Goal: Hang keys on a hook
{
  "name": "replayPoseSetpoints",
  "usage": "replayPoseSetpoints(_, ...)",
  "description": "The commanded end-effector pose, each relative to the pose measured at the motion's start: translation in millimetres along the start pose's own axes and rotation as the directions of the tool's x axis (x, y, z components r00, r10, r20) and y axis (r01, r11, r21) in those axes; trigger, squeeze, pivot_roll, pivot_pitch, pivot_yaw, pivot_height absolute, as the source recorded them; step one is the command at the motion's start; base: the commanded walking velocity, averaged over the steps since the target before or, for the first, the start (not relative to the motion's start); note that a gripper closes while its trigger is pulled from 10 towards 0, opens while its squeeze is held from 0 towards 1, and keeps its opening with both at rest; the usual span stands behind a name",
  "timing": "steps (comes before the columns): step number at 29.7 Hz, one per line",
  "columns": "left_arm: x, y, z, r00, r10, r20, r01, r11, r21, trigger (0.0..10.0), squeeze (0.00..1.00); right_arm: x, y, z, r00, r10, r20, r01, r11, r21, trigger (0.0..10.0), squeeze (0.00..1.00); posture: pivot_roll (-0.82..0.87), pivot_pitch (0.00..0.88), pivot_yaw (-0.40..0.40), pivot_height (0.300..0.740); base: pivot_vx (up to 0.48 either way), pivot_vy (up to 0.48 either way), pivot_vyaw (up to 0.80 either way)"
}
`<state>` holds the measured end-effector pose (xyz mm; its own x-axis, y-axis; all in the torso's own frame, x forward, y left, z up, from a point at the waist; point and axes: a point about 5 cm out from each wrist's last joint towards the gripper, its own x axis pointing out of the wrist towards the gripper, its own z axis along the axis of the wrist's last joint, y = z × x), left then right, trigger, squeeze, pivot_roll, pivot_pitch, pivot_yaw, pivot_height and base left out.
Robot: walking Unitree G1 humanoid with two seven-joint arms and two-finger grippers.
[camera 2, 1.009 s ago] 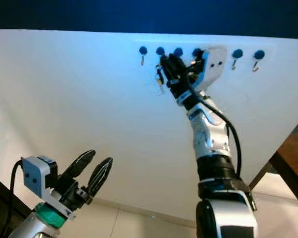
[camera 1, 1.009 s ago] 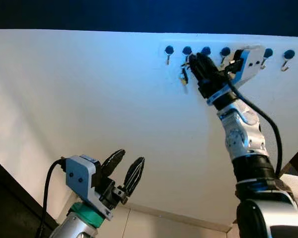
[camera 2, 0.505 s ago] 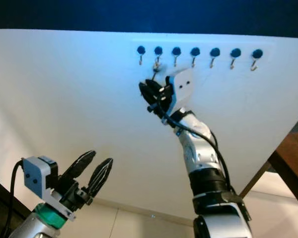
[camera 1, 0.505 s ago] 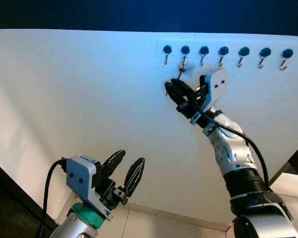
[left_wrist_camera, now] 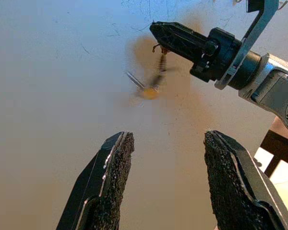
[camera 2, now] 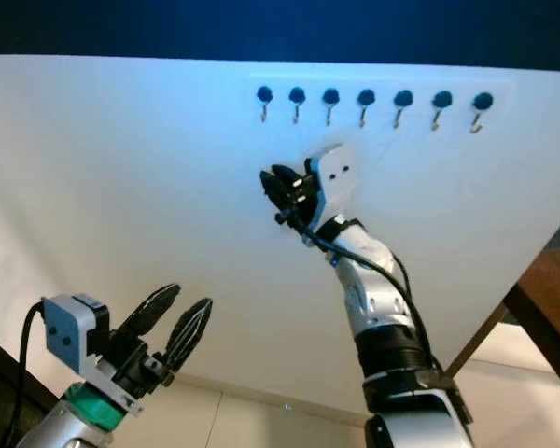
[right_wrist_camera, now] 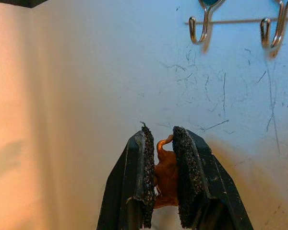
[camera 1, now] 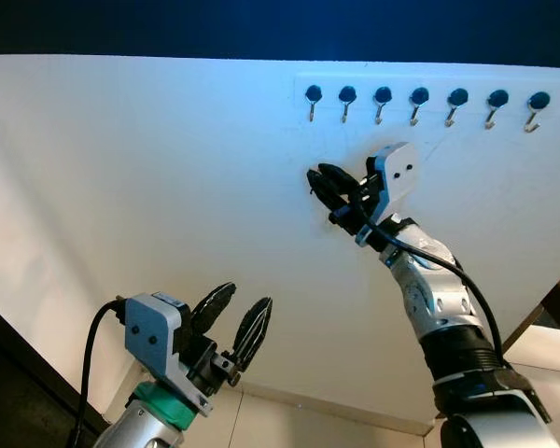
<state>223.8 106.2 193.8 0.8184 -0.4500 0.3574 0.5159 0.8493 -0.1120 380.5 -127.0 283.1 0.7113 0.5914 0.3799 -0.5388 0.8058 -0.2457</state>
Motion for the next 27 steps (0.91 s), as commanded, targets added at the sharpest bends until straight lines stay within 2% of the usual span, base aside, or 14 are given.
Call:
replayPoseSetpoints(1,-2.6,0.0,0.1,1.0,-0.001,-0.012,0.001,1.0,0.009,10.0,0.0,-0.4,5.5,-3.4,1.0,0.018,-0.018,-0.018,1.0,-0.001,10.0,0.0,-0.12,0.102,0.141,0.74,0.0,0.0,0.0)
replayPoseSetpoints(10,-2.6,0.2,0.2,1.0,0.001,-0.013,-0.001,1.0,0.012,10.0,0.0,-1.2,8.6,-5.1,0.999,0.023,-0.026,-0.023,1.0,0.0,10.0,0.0,-0.12,0.102,0.141,0.74,0.0,0.0,0.0)
replayPoseSetpoints(21,-2.1,0.4,0.5,1.0,0.001,-0.012,-0.001,1.0,0.014,10.0,0.0,3.6,10.6,4.4,0.999,0.033,0.008,-0.033,0.999,-0.001,10.0,0.0,-0.12,0.102,0.141,0.74,0.0,0.0,0.0)
replayPoseSetpoints(23,-1.7,0.5,0.3,1.0,0.001,-0.013,-0.001,1.0,0.014,10.0,0.0,7.5,10.7,10.7,0.999,0.031,0.032,-0.031,1.0,0.002,10.0,0.0,-0.12,0.101,0.143,0.74,0.0,0.0,0.0)
replayPoseSetpoints(24,-1.2,0.9,0.2,1.0,0.003,-0.013,-0.002,1.0,0.015,10.0,0.0,20.9,4.9,32.7,0.991,-0.02,0.131,0.013,0.998,0.056,10.0,0.0,-0.12,0.1,0.142,0.74,0.0,0.0,0.0)
replayPoseSetpoints(27,-1.2,0.9,0.2,1.0,0.003,-0.013,-0.002,1.0,0.015,10.0,0.0,20.9,4.9,32.7,0.991,-0.02,0.131,0.013,0.998,0.056,10.0,0.0,-0.12,0.1,0.142,0.74,0.0,0.0,0.0)
